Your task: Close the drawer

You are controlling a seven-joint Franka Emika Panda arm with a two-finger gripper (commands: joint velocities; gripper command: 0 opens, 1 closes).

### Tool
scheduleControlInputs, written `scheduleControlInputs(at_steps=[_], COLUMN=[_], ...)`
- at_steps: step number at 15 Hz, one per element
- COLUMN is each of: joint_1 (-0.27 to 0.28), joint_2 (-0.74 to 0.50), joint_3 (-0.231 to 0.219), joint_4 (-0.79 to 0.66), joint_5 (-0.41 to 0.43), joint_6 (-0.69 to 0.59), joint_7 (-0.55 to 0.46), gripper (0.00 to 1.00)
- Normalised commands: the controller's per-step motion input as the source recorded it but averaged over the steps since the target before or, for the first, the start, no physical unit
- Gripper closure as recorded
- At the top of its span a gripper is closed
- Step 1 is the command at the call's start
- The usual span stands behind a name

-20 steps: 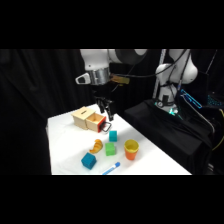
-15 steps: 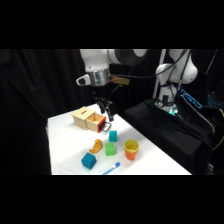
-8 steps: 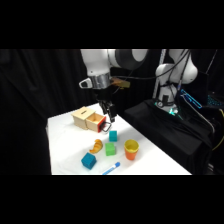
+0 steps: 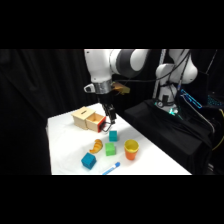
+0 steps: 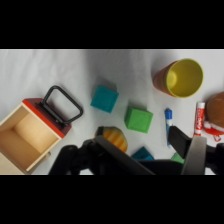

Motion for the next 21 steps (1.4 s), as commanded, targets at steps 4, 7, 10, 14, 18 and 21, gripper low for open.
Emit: scheduleControlInputs(at_steps=[4, 7, 10, 14, 18, 21], joint_1=[-0.044, -0.033, -0.037, -0.054, -0.061, -0.096], joint_2=[-0.14, -0.10, -0.05, 0.03, 0.09, 0.08], joint_3=[-0.022, -0.021, -0.028, -0.029, -0.034, -0.025], joint_4=[-0.27, -0.26, -0.23, -0.14, -0.06, -0.03], joint_5=[0.171, 0.120, 0.020, 0.046, 0.069, 0.204], joint_6=[0.27, 0.35, 0.40, 0.32, 0.28, 0.25], joint_7=[0.08, 0.03, -0.08, -0.18, -0.17, -0.18], gripper=[0.00, 0.00, 0.00, 0.00, 0.00, 0.00])
